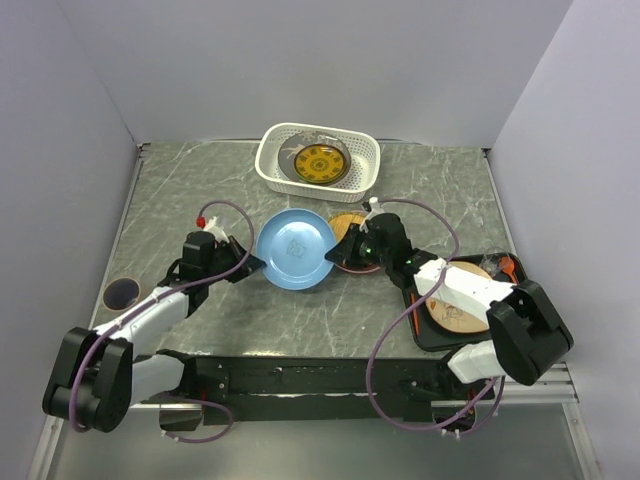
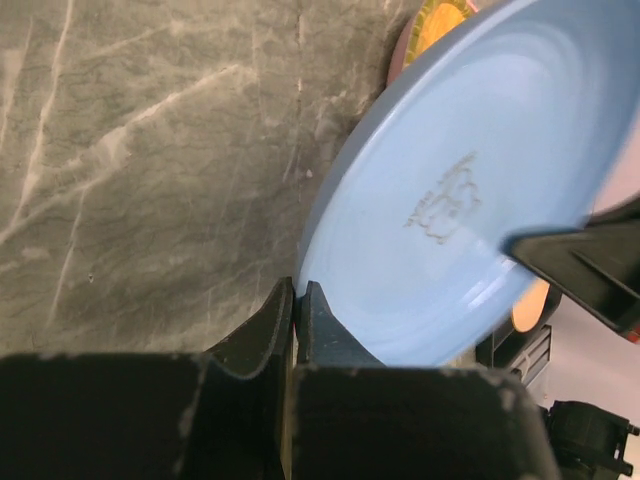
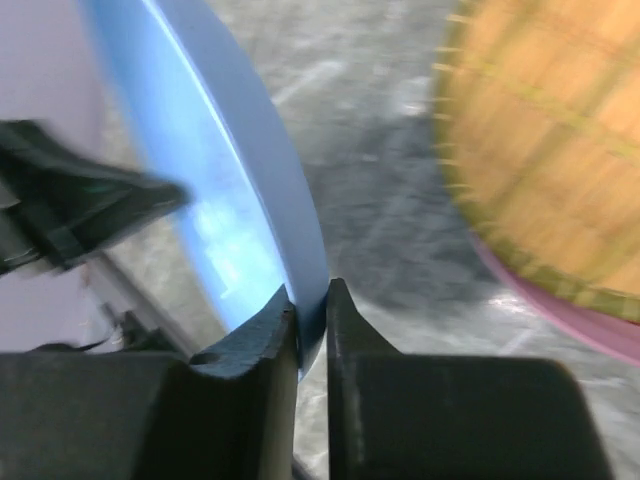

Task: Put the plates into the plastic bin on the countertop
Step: Pick up the plate at the center of the board.

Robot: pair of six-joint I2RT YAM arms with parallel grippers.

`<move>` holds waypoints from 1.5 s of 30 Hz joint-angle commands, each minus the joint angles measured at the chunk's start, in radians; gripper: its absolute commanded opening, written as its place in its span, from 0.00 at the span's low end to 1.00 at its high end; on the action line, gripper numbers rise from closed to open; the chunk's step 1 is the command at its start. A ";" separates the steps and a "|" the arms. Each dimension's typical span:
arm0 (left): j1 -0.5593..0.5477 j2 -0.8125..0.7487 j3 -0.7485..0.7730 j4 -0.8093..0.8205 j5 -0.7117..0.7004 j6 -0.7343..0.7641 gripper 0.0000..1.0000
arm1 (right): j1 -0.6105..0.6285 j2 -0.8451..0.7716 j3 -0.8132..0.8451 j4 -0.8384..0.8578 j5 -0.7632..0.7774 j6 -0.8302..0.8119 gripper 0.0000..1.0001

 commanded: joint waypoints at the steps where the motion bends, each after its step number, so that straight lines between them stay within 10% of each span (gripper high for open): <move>1: -0.005 -0.041 0.033 0.008 -0.009 0.010 0.01 | 0.009 0.025 0.029 0.061 -0.016 0.028 0.04; 10: -0.006 -0.041 0.019 0.037 0.003 0.000 0.06 | 0.014 0.001 0.020 0.025 0.013 0.011 0.00; 16: -0.006 -0.061 0.011 0.038 -0.005 0.007 0.79 | 0.013 -0.010 0.012 0.022 0.021 0.017 0.00; 19: -0.006 -0.090 0.001 0.028 -0.018 0.017 0.92 | 0.013 -0.002 0.015 0.021 0.015 0.021 0.00; 45: -0.006 -0.419 -0.088 0.030 -0.028 0.035 0.99 | -0.049 0.231 0.388 -0.088 0.027 -0.014 0.00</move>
